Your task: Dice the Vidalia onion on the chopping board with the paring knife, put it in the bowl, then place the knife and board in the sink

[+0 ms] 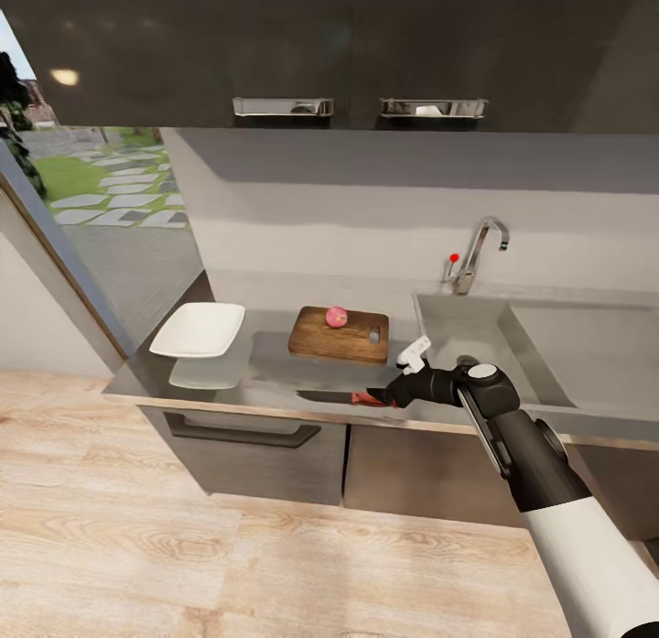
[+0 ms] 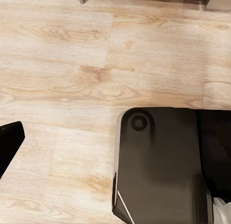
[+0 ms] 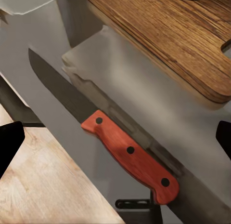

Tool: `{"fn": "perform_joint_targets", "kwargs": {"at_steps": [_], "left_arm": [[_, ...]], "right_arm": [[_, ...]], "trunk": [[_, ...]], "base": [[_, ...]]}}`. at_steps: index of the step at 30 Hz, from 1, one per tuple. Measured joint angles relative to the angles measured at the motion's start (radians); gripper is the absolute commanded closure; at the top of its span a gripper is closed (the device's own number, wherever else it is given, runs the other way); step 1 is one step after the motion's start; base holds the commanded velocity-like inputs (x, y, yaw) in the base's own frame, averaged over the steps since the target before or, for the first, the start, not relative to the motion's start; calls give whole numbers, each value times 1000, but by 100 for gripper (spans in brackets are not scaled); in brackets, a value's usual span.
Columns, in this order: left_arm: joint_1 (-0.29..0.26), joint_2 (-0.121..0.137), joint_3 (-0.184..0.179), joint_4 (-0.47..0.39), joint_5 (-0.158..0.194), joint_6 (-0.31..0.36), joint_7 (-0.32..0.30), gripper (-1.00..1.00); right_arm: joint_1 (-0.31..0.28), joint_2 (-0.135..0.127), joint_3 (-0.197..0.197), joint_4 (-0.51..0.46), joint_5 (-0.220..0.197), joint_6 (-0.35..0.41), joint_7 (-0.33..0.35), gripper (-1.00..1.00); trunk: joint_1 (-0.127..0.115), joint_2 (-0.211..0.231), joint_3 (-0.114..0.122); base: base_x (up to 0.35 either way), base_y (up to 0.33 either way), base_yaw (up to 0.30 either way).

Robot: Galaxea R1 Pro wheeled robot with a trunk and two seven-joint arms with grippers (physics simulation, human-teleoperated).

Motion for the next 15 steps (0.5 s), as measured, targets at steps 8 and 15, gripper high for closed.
{"fn": "perform_joint_targets", "kwargs": {"at_steps": [8,15], "left_arm": [[0,0,0,0,0,0,0,-100],[0,0,0,0,0,0,0,-100]], "right_arm": [[0,0,-1,0,0,0,-2,-100],[0,0,-1,0,2,-17,-8,-100]], "trunk": [[0,0,-1],[0,0,-9]], "base": [[-3,0,0],[0,0,0]]}}
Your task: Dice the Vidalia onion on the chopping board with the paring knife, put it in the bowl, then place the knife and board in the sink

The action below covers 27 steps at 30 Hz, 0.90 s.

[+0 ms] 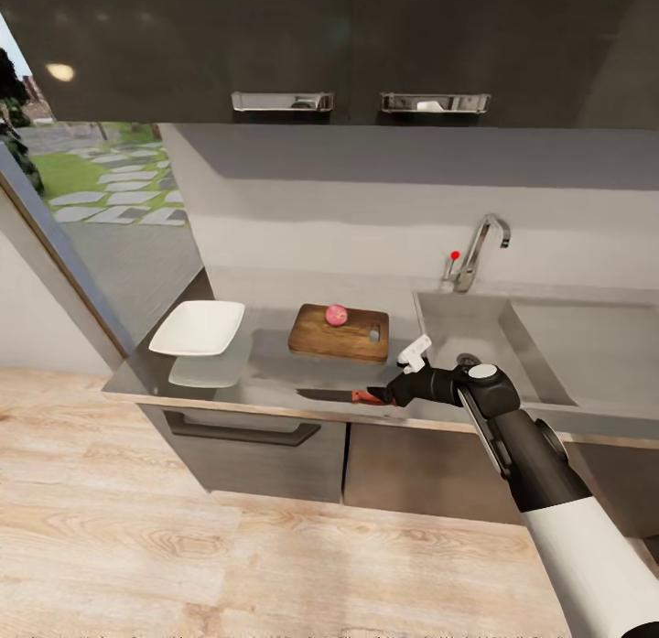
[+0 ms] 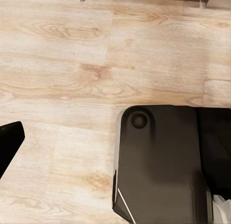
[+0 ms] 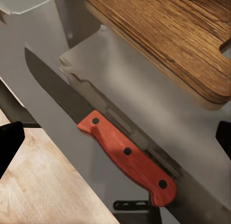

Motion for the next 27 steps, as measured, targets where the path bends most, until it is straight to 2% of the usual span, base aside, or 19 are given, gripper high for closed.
{"fn": "perform_joint_targets", "kwargs": {"at_steps": [27], "left_arm": [[0,0,0,0,0,0,0,-100]], "right_arm": [[0,0,0,0,0,-5,-1,-100]], "trunk": [[0,0,-35]], "base": [[0,0,0]]}}
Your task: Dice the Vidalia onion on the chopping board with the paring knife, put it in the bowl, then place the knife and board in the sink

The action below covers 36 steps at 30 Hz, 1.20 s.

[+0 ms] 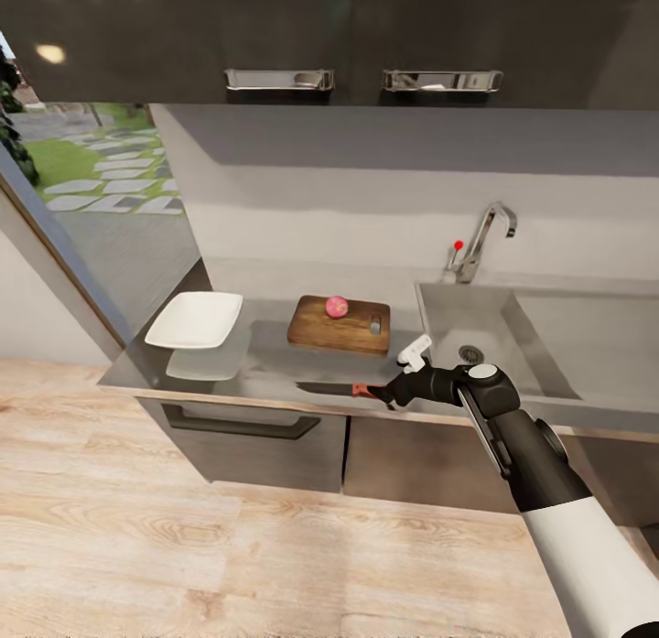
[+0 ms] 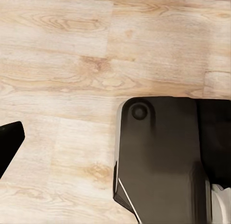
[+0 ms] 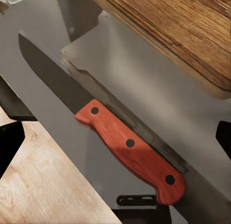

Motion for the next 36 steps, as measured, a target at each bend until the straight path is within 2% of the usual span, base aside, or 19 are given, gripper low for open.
{"fn": "perform_joint_targets", "kwargs": {"at_steps": [21,28,36], "left_arm": [[0,-1,0,1,0,0,0,-100],[0,-1,0,1,0,0,0,-100],[0,-1,0,8,0,0,0,-100]], "right_arm": [[0,0,-2,1,1,-6,-1,-100],[0,0,-2,0,2,-10,-31,-100],[0,0,-2,0,2,-14,-37,-100]], "trunk": [[0,0,-27],[0,0,-36],[0,0,-46]], "base": [[0,0,0],[0,0,0],[127,0,0]]}}
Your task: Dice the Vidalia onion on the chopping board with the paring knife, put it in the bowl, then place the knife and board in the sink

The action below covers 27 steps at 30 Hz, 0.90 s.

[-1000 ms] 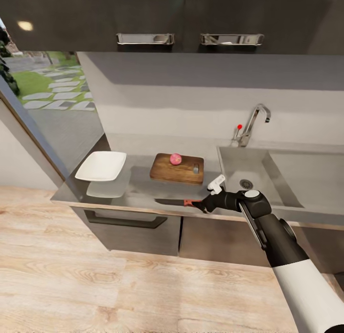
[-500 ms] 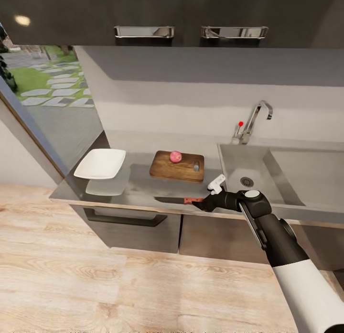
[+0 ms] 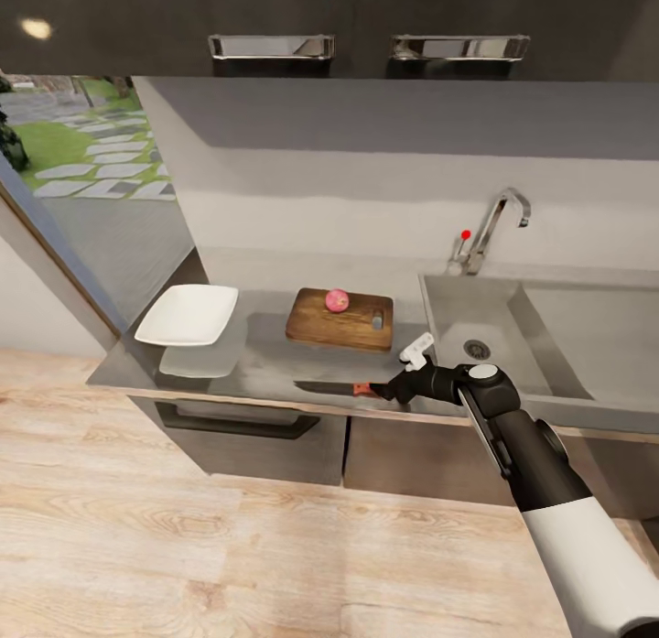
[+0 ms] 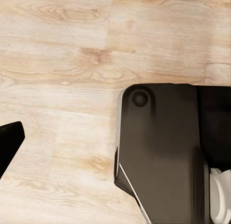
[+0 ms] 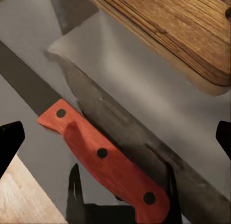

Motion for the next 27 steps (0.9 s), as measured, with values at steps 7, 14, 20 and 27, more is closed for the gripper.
{"fn": "perform_joint_targets", "kwargs": {"at_steps": [7,14,20,27], "left_arm": [[0,1,0,1,0,0,0,-100],[0,0,0,15,0,0,0,-100],[0,0,0,16,0,0,0,-100],[0,0,0,17,0,0,0,-100]], "right_arm": [[0,0,0,1,-2,1,1,-100],[0,0,0,1,-3,1,1,-100],[0,1,1,1,-3,1,1,-100],[0,1,1,23,-3,-1,2,-100]], "trunk": [[0,0,-9],[0,0,-17],[0,0,-24],[0,0,-32]], "base": [[21,0,0],[-146,0,0],[-24,0,0],[-2,0,0]]}}
